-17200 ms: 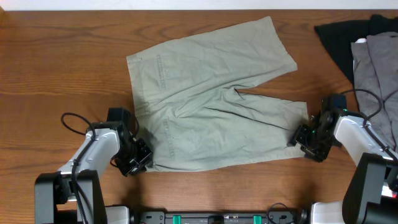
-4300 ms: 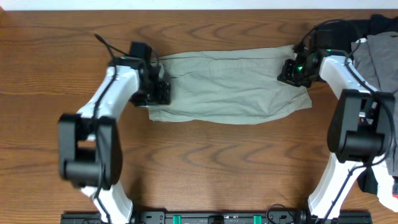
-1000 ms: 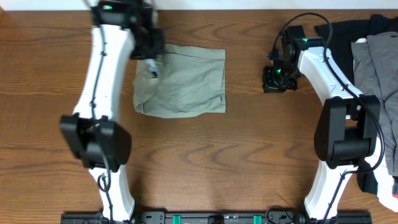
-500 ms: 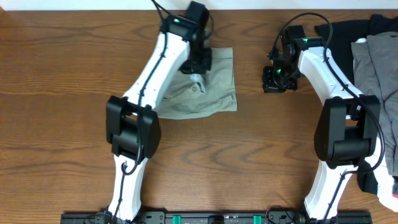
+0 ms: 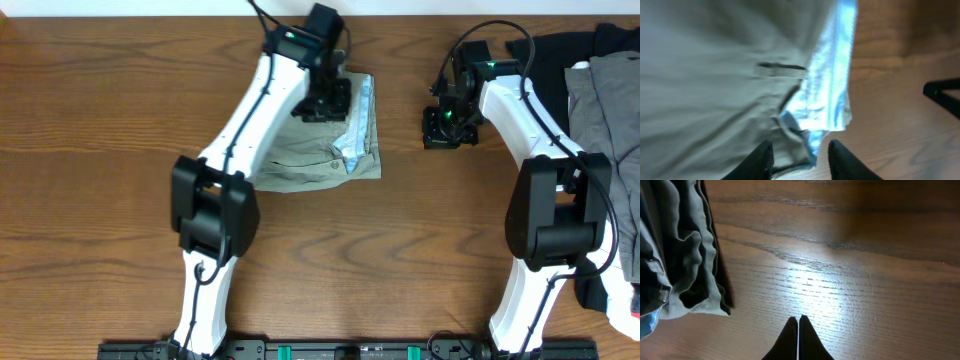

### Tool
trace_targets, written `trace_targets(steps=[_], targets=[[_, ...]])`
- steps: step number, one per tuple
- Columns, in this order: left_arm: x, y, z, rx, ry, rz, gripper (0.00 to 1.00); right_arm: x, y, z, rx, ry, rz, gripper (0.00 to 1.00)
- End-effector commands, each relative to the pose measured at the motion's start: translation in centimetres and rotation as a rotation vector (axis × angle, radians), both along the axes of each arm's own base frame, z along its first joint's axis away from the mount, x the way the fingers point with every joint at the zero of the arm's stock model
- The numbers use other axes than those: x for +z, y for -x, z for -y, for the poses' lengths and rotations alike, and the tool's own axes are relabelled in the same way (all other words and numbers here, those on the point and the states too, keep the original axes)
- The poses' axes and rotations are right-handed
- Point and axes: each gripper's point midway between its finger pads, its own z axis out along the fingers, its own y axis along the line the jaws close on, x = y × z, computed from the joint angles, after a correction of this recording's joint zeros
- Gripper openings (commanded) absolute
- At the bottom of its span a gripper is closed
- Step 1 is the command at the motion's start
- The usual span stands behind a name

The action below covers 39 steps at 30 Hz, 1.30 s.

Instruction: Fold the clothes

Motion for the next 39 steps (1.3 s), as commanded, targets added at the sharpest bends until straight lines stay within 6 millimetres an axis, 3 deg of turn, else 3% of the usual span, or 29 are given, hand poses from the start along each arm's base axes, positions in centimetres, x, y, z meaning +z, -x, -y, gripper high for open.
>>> trace_targets(steps=[1, 5, 8, 14, 22, 27, 30, 34, 39], targets=[[3.9, -1.4, -4.7, 0.081, -0.045, 0.097, 0.43, 2.2, -0.4, -2.9, 0.171, -0.107, 0.09, 0.03], [2.7, -1.7, -9.1, 0.142, -0.098, 0.045, 0.45, 5.3, 0.3, -8.3, 0.397, -0.439, 0.199, 0.07], [1.1, -1.0, -11.5, 0.184, -0.119, -0.033, 0.44, 6.8, 0.3, -10.8, 0.44, -0.55, 0.242, 0.07], [-3.1, 1.9, -11.7, 0.121, -0.042, -0.176, 0.44, 5.9, -0.4, -13.8, 0.496, -0.483, 0.298, 0.09], [-10.5, 5.4, -12.2, 0.116, -0.065, -0.278, 0.44, 0.1, -1.8, -14.3, 0.461, -0.32, 0.262, 0.15], [-11.8, 6.5, -12.5, 0.118, -0.075, -0.308, 0.44, -5.2, -1.1, -11.3, 0.319, -0.202, 0.096, 0.11], [-11.7, 6.3, -12.5, 0.12, -0.073, -0.302, 0.44, -6.2, -0.6, -9.8, 0.249, -0.181, 0.028, 0.08], [-11.5, 6.0, -12.4, 0.126, -0.067, -0.295, 0.44, -4.2, -0.4, -10.2, 0.298, -0.244, 0.054, 0.1], [-10.6, 5.3, -11.2, 0.122, 0.004, -0.281, 0.44, 2.1, 0.6, -12.7, 0.455, -0.405, 0.173, 0.09]])
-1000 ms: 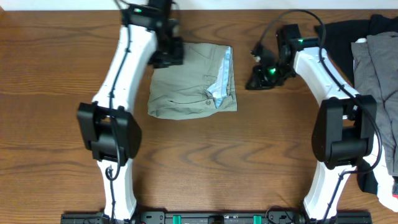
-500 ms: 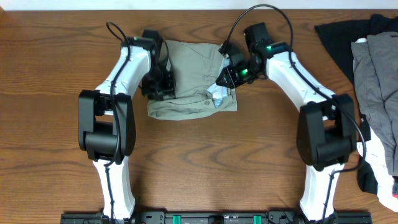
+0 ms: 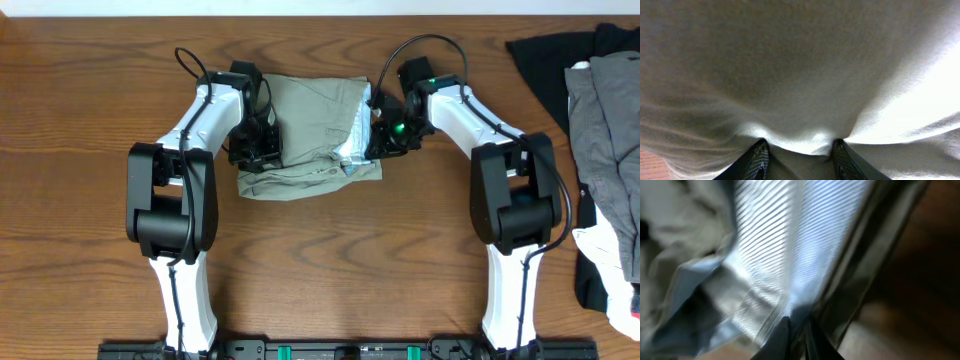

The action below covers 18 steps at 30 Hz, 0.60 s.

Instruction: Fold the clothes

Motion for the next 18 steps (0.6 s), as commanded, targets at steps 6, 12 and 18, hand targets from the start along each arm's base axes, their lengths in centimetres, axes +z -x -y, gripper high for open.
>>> trace_targets(steps=[6, 12, 18], targets=[[1.8, -1.2, 2.0, 0.007, 0.13, 0.043, 0.44, 8.3, 1.8, -4.9, 0.217, -0.238, 0.182, 0.07], [2.3, -1.3, 2.0, 0.007, 0.133, 0.057, 0.44, 6.8, 3.7, -7.7, 0.291, -0.243, 0.147, 0.07], [2.6, -1.1, 1.9, 0.008, 0.132, 0.053, 0.44, 3.0, 3.6, -6.0, 0.178, -0.019, 0.056, 0.11]])
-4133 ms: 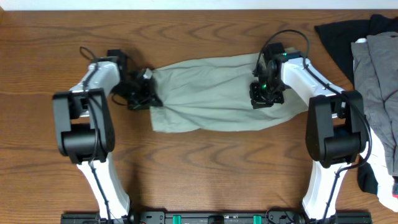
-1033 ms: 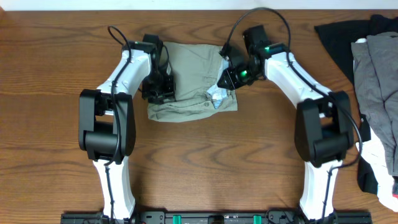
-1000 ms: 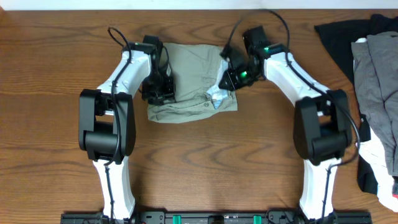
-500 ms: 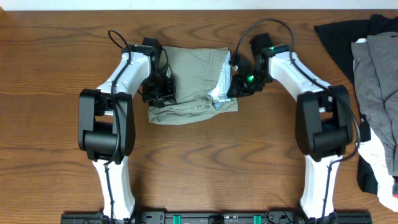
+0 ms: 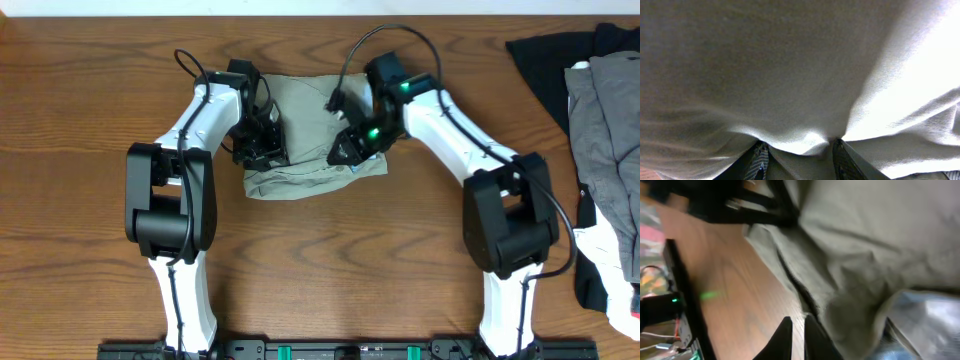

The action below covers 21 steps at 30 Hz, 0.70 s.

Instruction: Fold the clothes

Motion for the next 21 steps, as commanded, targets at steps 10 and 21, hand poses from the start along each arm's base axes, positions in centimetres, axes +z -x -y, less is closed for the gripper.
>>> trace_targets(steps=[10, 21], targets=[[5.1, -1.7, -2.4, 0.068, 0.035, 0.113, 0.53, -5.1, -1.2, 7.5, -0.34, 0.432, -0.124, 0.15], [6.5, -4.7, -6.4, 0.165, 0.038, 0.239, 0.92, 0.2, -1.5, 5.4, -0.131, 0.25, 0.055, 0.19]])
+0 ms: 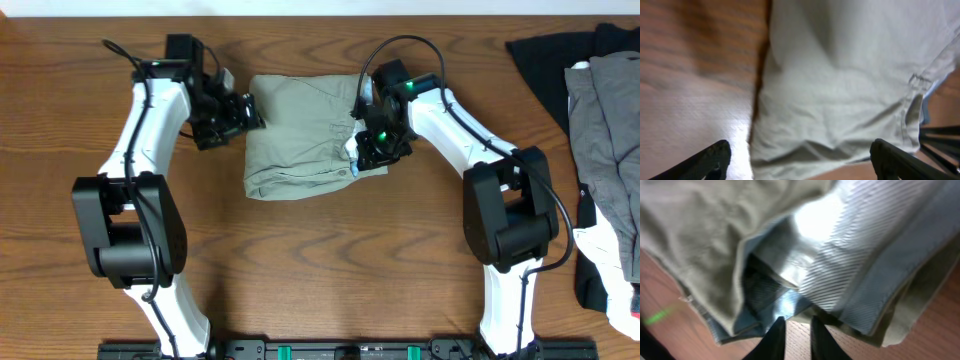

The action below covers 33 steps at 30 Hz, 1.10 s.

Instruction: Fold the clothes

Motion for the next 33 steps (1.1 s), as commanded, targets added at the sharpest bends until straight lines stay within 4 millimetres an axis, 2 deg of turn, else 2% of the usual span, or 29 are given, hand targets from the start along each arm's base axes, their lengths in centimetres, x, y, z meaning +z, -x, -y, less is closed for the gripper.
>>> trace_targets(steps=[1, 4, 8, 11, 15, 19, 23, 29, 33], targets=[[-0.9, 0.0, 0.2, -0.01, 0.01, -0.022, 0.92, 4.3, -1.0, -0.2, 0.081, -0.055, 0.145, 0.2], [-1.0, 0.9, 1.4, -0.021, 0.09, -0.071, 0.9, 6.4, -1.9, 0.7, 0.06, -0.039, 0.222, 0.23], [-1.4, 1.1, 0.6, -0.014, 0.041, -0.081, 0.87, 8.3, -2.8, 1.5, 0.027, -0.055, 0.274, 0.23], [-2.0, 0.9, -0.6, -0.005, -0.035, -0.074, 0.85, 8.5, -3.5, 1.8, 0.01, -0.061, 0.297, 0.22], [-2.7, 1.3, -0.7, -0.004, -0.047, -0.095, 0.86, 8.5, -4.3, 1.8, -0.013, -0.069, 0.311, 0.22], [-4.8, 1.1, -1.0, -0.002, -0.06, -0.099, 0.86, 8.7, -4.6, 1.6, -0.02, -0.075, 0.325, 0.22], [-6.2, -0.1, 1.0, -0.022, 0.063, -0.067, 0.86, 8.7, -4.7, 1.6, -0.028, -0.077, 0.324, 0.22], [-5.9, -1.7, 4.3, -0.07, 0.272, -0.003, 0.84, 8.7, -4.6, 1.6, -0.033, -0.077, 0.319, 0.22], [-5.9, -1.8, 5.1, -0.09, 0.28, 0.009, 0.71, 8.7, -4.6, 1.6, -0.035, -0.076, 0.317, 0.21]])
